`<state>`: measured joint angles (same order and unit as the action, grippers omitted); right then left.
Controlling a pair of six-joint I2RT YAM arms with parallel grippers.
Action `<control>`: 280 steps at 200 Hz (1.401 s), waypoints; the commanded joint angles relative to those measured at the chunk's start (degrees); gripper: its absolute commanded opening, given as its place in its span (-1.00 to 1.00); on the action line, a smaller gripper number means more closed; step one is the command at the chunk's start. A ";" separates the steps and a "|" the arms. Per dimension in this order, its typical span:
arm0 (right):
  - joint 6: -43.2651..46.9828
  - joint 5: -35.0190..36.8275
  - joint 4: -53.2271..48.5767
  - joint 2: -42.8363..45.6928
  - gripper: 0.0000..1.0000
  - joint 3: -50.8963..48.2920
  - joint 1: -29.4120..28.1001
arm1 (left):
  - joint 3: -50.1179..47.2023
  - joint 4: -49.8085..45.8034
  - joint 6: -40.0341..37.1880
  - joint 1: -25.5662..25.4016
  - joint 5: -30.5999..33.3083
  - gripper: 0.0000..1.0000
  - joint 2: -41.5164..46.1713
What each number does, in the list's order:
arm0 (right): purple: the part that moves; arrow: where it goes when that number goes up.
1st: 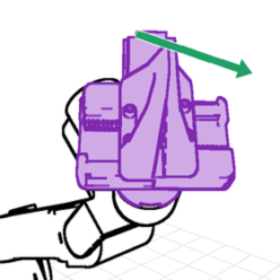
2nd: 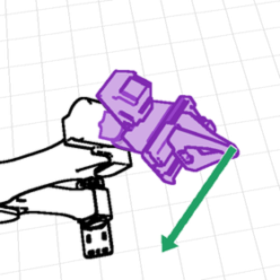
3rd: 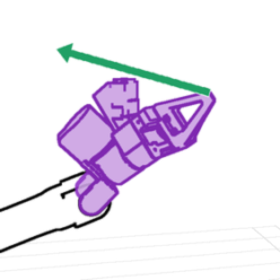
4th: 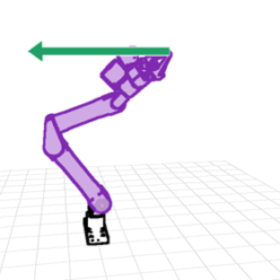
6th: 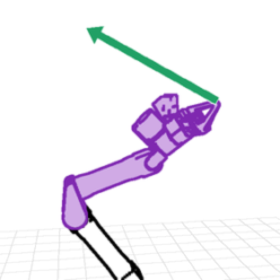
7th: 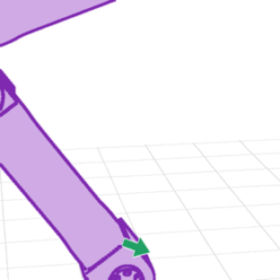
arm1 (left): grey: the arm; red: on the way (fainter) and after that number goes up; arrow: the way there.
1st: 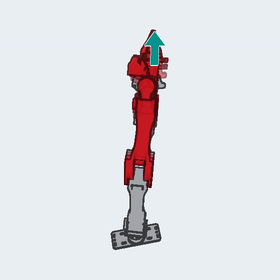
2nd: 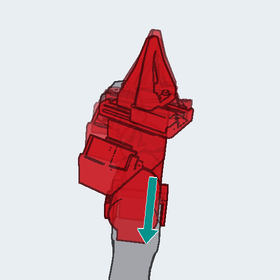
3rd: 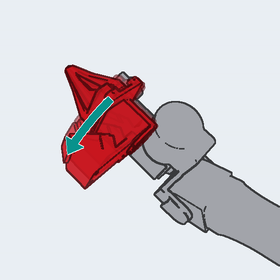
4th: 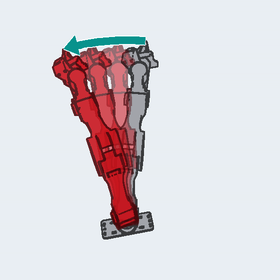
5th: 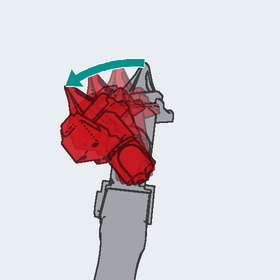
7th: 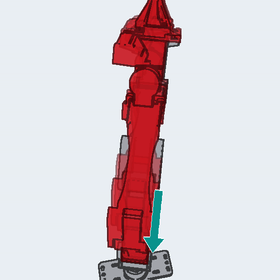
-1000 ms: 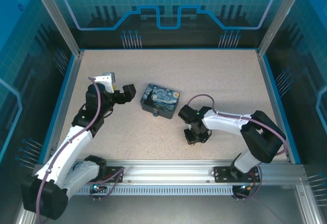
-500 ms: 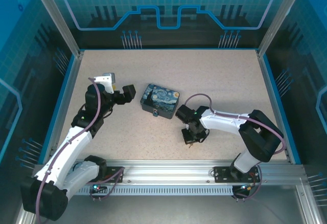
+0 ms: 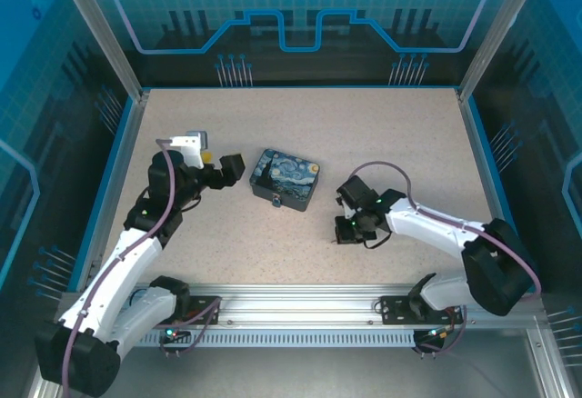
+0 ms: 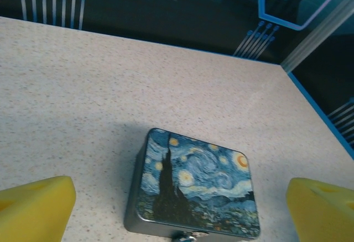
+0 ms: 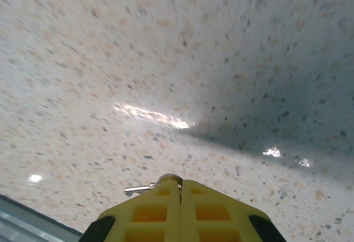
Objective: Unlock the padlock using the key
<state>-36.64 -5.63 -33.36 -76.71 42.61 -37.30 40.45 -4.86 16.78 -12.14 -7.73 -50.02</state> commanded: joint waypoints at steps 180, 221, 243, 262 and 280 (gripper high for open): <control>8.35 17.31 44.88 12.61 -1.00 -0.95 -5.41 | 10.79 16.43 14.69 -23.98 -11.43 0.17 -25.22; 8.17 17.31 44.09 12.99 -1.00 -1.39 -5.46 | 11.02 17.87 14.96 -24.14 -10.26 0.04 -26.40; 8.08 16.88 44.00 13.42 -1.00 -1.74 -5.51 | 11.02 18.27 14.95 -24.14 -9.77 -0.07 -26.70; 8.09 16.63 44.08 13.34 -1.00 -1.83 -5.68 | 10.89 18.91 15.28 -24.10 -9.50 -0.15 -26.90; 7.99 16.53 44.22 13.16 -1.00 -1.92 -5.77 | 11.10 19.28 15.30 -24.14 -9.65 -0.25 -27.23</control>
<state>-29.26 10.50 9.06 -63.88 40.88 -42.11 49.47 12.34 31.62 -35.90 -18.22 -76.31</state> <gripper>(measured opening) 0.048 0.404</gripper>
